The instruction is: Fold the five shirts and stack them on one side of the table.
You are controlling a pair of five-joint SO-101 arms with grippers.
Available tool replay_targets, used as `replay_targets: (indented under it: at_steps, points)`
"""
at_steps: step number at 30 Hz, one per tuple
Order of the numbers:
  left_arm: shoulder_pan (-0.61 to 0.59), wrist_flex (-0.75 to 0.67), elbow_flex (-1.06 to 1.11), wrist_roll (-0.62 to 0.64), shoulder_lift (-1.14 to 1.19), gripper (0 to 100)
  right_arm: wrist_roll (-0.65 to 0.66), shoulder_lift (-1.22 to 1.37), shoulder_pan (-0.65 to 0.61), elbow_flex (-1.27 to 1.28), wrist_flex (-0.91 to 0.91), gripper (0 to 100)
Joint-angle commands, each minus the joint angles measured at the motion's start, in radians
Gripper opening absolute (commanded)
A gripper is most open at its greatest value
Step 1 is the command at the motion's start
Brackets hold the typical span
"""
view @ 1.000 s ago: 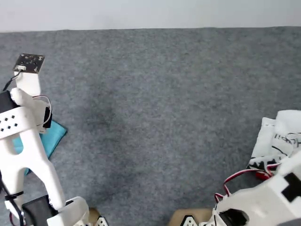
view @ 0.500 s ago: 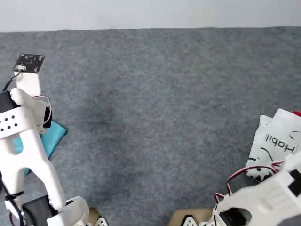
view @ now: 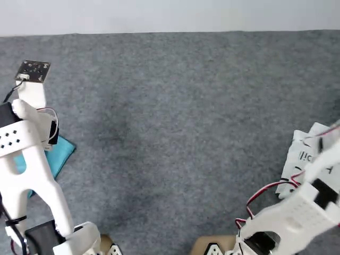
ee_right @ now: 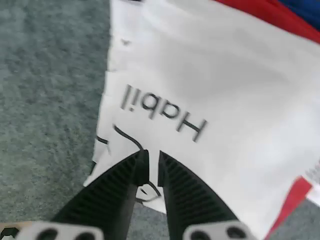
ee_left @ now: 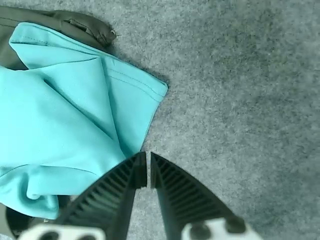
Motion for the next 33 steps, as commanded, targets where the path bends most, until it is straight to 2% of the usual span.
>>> replay_targets:
  at_steps: [1, 3, 6, 17, 24, 29, 33]
  points:
    - [0.005, 0.0, -0.005, 0.0, -0.032, 2, -0.043, -0.008, -0.074, -0.005, 0.028, 10.2]
    - [0.005, 0.0, -0.005, 0.0, -0.032, 2, -0.126, -0.008, -0.096, -0.006, -0.004, 16.6]
    - [0.005, 0.003, -0.005, 0.0, -0.032, 2, -0.172, 0.002, -0.117, -0.005, -0.065, 18.0]
    - [0.005, 0.002, -0.004, 0.0, -0.031, 2, -0.192, 0.179, -0.143, -0.005, -0.251, 17.7]
    - [0.005, 0.003, -0.004, 0.0, -0.031, 2, -0.192, 0.197, -0.143, -0.006, -0.26, 17.5]
    - [0.005, 0.003, -0.004, 0.0, -0.031, 2, -0.187, 0.2, -0.14, -0.006, -0.274, 10.3]
    - [0.005, 0.003, -0.004, 0.0, -0.031, 2, -0.186, 0.199, -0.14, -0.006, -0.274, 9.6]
